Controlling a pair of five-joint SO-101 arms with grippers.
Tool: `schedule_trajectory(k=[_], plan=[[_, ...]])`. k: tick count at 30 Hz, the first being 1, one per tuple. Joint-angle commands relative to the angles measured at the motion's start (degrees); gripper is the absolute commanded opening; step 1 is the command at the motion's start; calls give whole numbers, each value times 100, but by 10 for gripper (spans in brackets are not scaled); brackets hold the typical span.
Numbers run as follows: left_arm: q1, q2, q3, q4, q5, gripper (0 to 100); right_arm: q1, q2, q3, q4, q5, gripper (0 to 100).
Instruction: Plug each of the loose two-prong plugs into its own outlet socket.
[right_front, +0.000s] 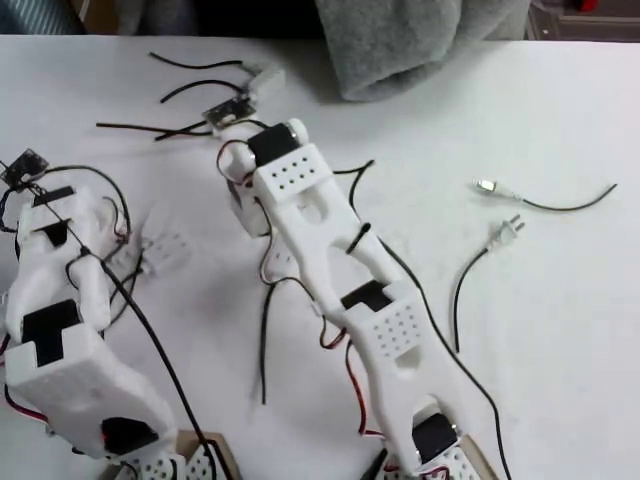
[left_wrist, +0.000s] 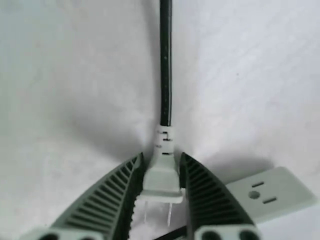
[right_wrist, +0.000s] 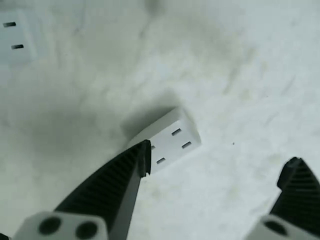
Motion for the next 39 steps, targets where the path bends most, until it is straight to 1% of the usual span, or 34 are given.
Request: schedule_trajectory(k=[1,5,11,17,19,21,25,30,31,33,35,39], plan=[[40,-286,0,-9,18,34,-48,-101,-26,4,62,394],[40,-330,-9,-9,-229,24,-40,-101,-35,4,62,394],[-171,-347,-290,18,-255,24,-13,-154,-88,4,62,394],[-171,-347,-914,554,-220,24,48,-462,-88,13,62,394],[-163,-347,-1327,985,-246,24,119,-655,-88,13,35,394],[-145,-347,-1978,1688,-220,24,233,-857,-88,22,35,394],[136,-347,-3736,3358,-220,24,576,-1262,-44,22,26,394],[453,-347,-5864,4923,-308,24,1024,-1578,-35,31,18,394],[541,-347,-6207,5116,-413,24,1095,-1613,-35,31,9,394],[716,-462,-6497,5108,-545,23,1218,-1666,-44,31,9,394],[787,-778,-6453,5099,-545,23,1270,-1736,-44,31,9,394],[1182,-1640,-6171,5099,-545,23,1332,-1859,-35,31,9,394]])
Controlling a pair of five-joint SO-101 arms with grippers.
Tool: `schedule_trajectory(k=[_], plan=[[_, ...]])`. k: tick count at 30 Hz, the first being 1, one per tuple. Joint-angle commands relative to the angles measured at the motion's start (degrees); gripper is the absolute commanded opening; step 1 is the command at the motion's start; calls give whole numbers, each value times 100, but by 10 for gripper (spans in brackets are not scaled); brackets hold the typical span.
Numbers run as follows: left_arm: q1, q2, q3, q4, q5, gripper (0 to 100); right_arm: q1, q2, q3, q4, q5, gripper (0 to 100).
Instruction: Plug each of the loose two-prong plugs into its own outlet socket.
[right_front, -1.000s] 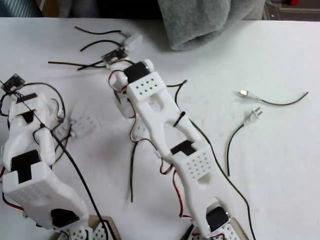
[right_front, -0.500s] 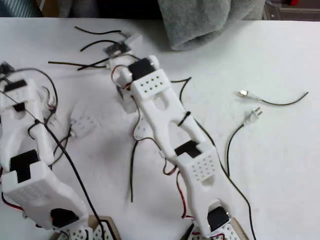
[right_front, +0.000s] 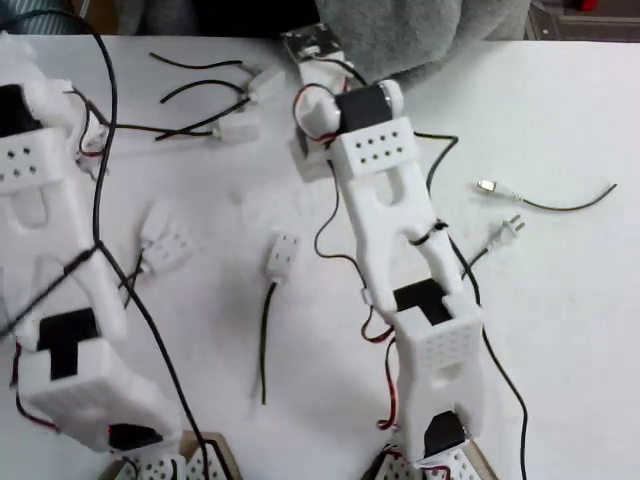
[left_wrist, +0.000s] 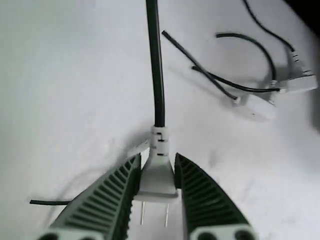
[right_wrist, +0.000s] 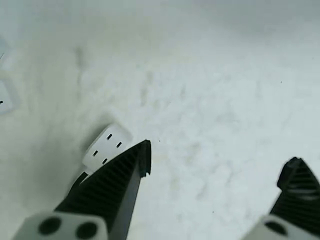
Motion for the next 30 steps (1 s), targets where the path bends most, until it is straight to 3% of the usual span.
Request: schedule_trajectory(k=[1,9,20,24,27,30], plan=[[435,-1077,70,18,-53,23,84,-470,-35,31,9,394],[1059,-3248,1354,-88,-79,28,365,-479,-26,31,9,394],[1314,-5086,4677,-1327,-79,24,470,-444,-26,31,9,394],[1780,-5499,5793,-2180,-44,24,488,-444,-26,31,9,394],[2527,-5815,6435,-2892,686,24,505,-435,-26,31,9,394],[3108,-6149,7068,-4035,2233,24,558,-435,-26,31,9,394]])
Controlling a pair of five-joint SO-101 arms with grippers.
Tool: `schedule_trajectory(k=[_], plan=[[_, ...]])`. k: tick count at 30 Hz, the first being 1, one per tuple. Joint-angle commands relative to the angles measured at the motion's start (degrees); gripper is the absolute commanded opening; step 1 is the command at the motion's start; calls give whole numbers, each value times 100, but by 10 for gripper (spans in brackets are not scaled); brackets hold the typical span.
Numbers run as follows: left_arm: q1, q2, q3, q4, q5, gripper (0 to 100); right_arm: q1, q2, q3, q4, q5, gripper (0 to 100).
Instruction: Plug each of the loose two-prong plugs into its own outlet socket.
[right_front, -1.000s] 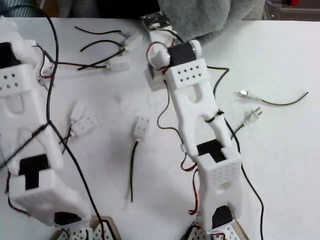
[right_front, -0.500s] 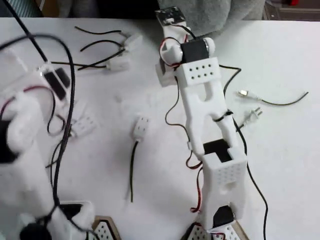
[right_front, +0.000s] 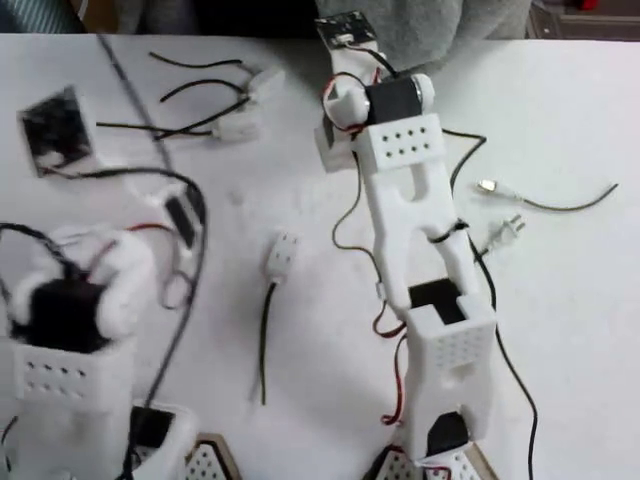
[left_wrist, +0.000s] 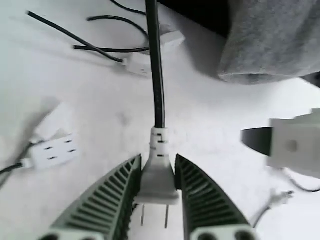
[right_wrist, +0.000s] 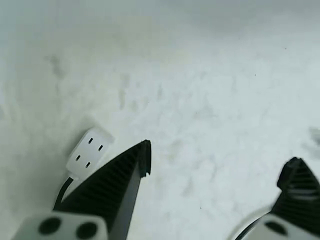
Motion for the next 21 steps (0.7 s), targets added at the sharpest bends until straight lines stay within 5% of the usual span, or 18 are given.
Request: schedule_trajectory(k=[1,5,15,21], plan=[[593,-497,659,-1512,1837,25,171,-356,-26,31,9,394],[470,-1112,1714,-3191,3191,25,470,-391,-44,31,9,375],[198,-3310,5116,-7525,3314,26,101,-963,-35,31,62,34],[215,-4549,6462,-8624,3297,27,-418,-1648,589,40,62,19]])
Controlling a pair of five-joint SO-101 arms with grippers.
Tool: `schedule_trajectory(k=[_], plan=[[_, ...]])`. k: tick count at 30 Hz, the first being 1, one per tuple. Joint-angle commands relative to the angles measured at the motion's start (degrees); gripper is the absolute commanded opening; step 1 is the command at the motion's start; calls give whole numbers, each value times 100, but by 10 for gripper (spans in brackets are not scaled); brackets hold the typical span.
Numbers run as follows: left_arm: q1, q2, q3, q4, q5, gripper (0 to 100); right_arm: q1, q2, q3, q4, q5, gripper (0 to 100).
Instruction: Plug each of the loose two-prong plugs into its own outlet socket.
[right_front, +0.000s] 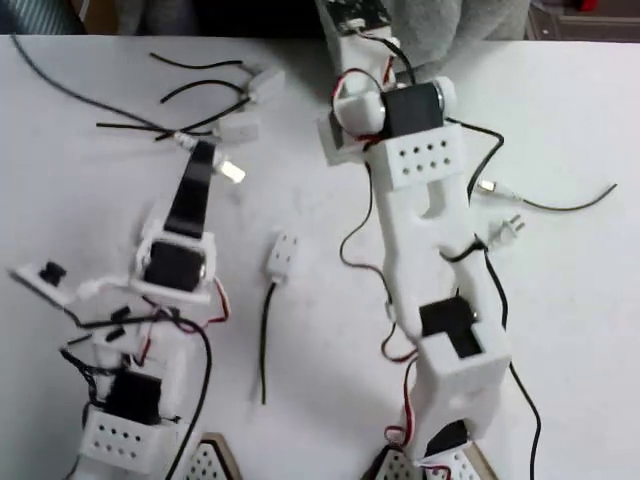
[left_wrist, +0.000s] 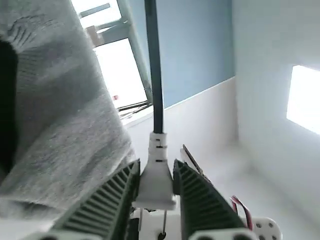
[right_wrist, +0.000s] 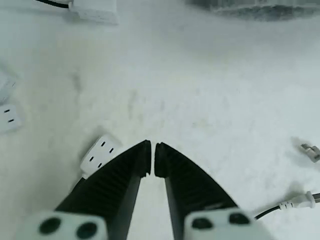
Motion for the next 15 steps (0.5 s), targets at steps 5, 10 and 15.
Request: schedule_trajectory(k=[5,10,15], plan=[[-48,-1191,615,-457,-9,27,-919,-1402,1213,40,70,19],[-330,-1314,730,-457,0,27,-1341,-2325,1996,31,352,19],[-330,-1314,765,-448,9,27,-1921,-2774,2321,-31,738,19]])
